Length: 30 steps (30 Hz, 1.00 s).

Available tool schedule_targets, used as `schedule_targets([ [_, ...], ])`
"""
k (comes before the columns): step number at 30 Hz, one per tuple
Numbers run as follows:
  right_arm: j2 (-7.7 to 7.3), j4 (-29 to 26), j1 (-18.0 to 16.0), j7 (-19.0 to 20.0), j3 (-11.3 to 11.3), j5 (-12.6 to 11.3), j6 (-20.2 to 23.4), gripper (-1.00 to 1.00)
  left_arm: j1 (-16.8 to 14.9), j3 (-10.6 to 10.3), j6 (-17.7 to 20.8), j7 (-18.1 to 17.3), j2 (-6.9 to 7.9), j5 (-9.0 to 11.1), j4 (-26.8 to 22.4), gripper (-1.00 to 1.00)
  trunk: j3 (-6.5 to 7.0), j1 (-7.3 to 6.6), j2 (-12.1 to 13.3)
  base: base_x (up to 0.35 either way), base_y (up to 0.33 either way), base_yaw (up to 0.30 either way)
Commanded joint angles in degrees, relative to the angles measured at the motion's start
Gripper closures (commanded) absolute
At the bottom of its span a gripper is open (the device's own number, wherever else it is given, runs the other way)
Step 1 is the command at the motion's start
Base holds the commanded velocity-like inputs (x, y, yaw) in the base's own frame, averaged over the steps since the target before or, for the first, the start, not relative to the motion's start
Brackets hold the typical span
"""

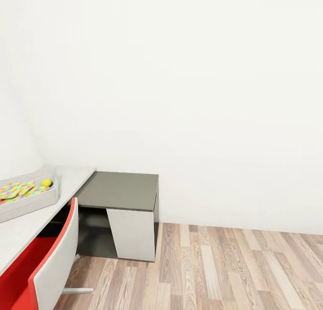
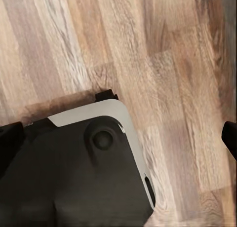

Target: Put all the toys in the child's room - the three board games (two on the bed and one on the table), the two jigsaw puzzles on the table, and the tennis ball on the table - inside the toy box on the table in the child's room.

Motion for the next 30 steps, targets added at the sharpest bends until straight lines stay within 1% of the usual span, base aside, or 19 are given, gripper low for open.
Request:
schedule_targets([
  [1,-0.16,0.07,0.8,0.0,-0.06,-0.45,-0.29,-1.0,1.03,-0.57,-0.46,0.19,0.07,0.42,-0.06,-1.0,-0.11,0.04,-0.12,0.0,0.0,0.0],
  [7,-0.39,0.08,4.53,-0.47,-0.05,-0.41,-0.94,-1.0,5.44,-0.65,-3.86,0.02,0.19,0.26,-0.02,-1.0,-0.11,0.04,-0.12,0.0,0.0,0.0],
  [12,-0.5,0.08,6.39,-0.54,-0.04,-0.41,-3.58,-1.0,6.74,-0.68,-4.88,-0.14,0.28,0.21,-0.02,-1.0,-0.11,0.04,-0.12,0.0,0.0,0.0],
  [14,-0.54,0.08,7.45,-0.55,-0.03,-0.4,-5.12,-1.0,7.37,-0.71,-5.05,-1.33,0.62,0.16,-0.02,-1.0,-0.11,0.04,-0.12,0.0,0.0,0.0],
  [16,-0.56,0.12,8.19,-0.55,0.01,-0.36,-5.93,-1.0,7.77,-0.74,-5.12,-4.21,1.12,0.17,-0.02,-1.0,-0.11,0.04,-0.12,0.0,0.0,0.0],
  [17,-0.56,0.13,8.38,-0.55,0.04,-0.35,-6.06,-1.0,7.85,-0.74,-5.13,-5.12,1.27,0.17,-0.02,-1.0,-0.11,0.04,-0.12,0.0,0.0,0.0],
  [20,-0.45,0.16,9.88,-0.59,0.28,-0.37,-6.47,-1.0,8.27,-0.75,-5.16,-10.13,1.98,0.24,-0.02,-1.0,-0.11,0.04,-0.12,0.0,0.0,0.0],
  [21,-0.43,0.16,10.18,-0.59,0.32,-0.38,-6.52,-1.0,8.45,-0.75,-5.16,-11.09,2.08,0.26,-0.02,-1.0,-0.11,0.04,-0.12,0.0,0.0,0.0],
  [26,-0.55,0.11,10.65,-0.6,0.31,-0.51,-6.54,-1.0,8.75,-0.8,-5.14,-12.56,2.05,0.27,-0.02,-1.0,-0.11,0.04,-0.12,0.0,0.0,0.0],
  [30,-0.18,-0.04,10.7,-0.57,0.38,-0.52,-6.54,-1.0,8.77,-0.87,-5.1,-12.8,1.83,0.22,-0.02,-1.0,-0.11,0.04,-0.12,0.0,0.0,0.0],
])
